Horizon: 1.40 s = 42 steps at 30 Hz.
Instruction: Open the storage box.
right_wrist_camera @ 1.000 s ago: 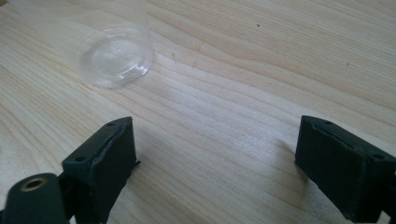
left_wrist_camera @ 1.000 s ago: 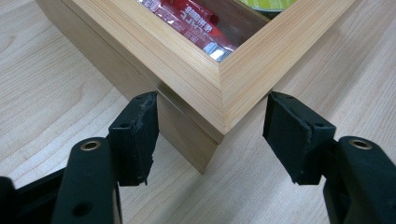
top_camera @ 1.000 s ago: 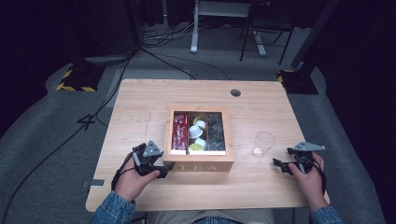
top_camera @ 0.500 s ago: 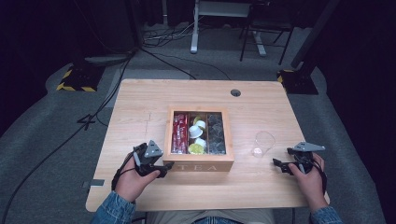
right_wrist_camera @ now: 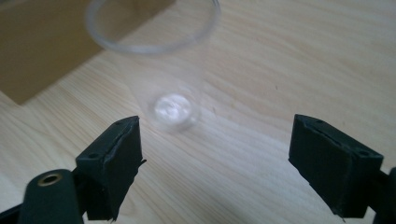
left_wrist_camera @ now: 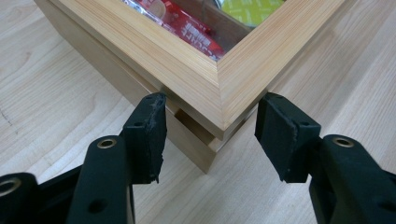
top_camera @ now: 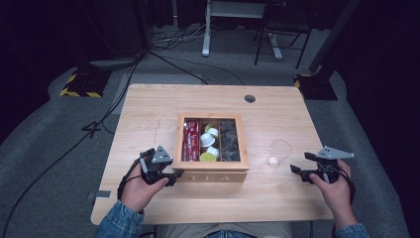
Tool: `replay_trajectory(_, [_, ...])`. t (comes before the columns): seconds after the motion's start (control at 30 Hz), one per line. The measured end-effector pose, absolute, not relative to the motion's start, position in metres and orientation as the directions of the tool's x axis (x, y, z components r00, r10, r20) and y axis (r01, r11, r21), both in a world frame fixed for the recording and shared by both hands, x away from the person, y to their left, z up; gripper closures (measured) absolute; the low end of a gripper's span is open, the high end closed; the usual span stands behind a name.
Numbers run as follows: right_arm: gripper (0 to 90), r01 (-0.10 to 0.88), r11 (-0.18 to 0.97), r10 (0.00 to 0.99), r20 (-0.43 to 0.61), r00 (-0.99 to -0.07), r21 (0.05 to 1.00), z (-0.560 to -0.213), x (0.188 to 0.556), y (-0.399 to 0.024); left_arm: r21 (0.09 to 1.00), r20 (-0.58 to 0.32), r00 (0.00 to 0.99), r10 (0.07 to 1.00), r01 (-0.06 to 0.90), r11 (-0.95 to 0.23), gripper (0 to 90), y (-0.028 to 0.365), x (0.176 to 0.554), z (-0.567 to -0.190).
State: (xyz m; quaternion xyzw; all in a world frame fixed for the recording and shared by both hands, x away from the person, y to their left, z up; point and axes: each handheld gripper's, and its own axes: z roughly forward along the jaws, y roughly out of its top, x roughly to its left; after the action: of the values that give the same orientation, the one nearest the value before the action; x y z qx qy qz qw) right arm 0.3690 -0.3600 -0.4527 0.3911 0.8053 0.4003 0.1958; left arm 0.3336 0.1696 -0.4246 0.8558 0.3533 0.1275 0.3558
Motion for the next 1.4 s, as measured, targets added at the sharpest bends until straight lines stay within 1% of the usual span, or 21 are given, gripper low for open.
replay_trajectory(0.07, [16.3,0.457,0.369,0.772,0.006,-0.635,0.809,-0.442,0.366,-0.354,0.705,-0.029,0.717,0.696,0.509,-0.495,44.0,0.170,0.334,-0.423])
replay_trajectory(0.23, [15.9,0.401,0.370,0.697,0.034,-0.716,0.838,-0.417,0.360,-0.330,0.724,-0.027,0.715,0.698,0.496,-0.480,44.5,0.171,0.335,-0.417])
replay_trajectory(0.33, [15.8,0.381,0.367,0.662,0.050,-0.748,0.849,-0.408,0.359,-0.314,0.731,-0.018,0.712,0.702,0.488,-0.476,45.4,0.172,0.335,-0.414])
replay_trajectory(0.5, [15.7,0.361,0.387,0.587,0.075,-0.806,0.848,-0.400,0.363,-0.282,0.754,-0.010,0.708,0.707,0.470,-0.460,46.1,0.173,0.339,-0.408])
replay_trajectory(0.7, [15.7,0.314,0.457,0.520,0.036,-0.853,0.832,-0.399,0.373,-0.240,0.770,-0.002,0.703,0.712,0.455,-0.447,46.5,0.173,0.344,-0.404])
replay_trajectory(0.83, [15.8,0.278,0.476,0.503,0.001,-0.864,0.834,-0.400,0.378,-0.224,0.771,-0.007,0.701,0.713,0.458,-0.443,46.7,0.173,0.346,-0.403])
replay_trajectory(1.0, [16.9,0.255,0.483,0.511,-0.034,-0.859,0.838,-0.402,0.384,-0.210,0.780,-0.009,0.702,0.712,0.451,-0.435,47.8,0.174,0.349,-0.400])
replay_trajectory(1.2, [20.9,0.191,0.497,0.522,-0.116,-0.845,0.846,-0.399,0.388,-0.203,0.790,0.007,0.697,0.717,0.436,-0.431,49.8,0.175,0.352,-0.398])
replay_trajectory(1.27, [20.4,0.171,0.496,0.520,-0.133,-0.844,0.851,-0.397,0.389,-0.203,0.797,-0.005,0.697,0.717,0.436,-0.418,51.3,0.176,0.352,-0.398])
replay_trajectory(1.4, [21.3,0.153,0.497,0.511,-0.145,-0.847,0.854,-0.396,0.391,-0.201,0.800,-0.001,0.696,0.718,0.431,-0.417,51.7,0.177,0.352,-0.397])
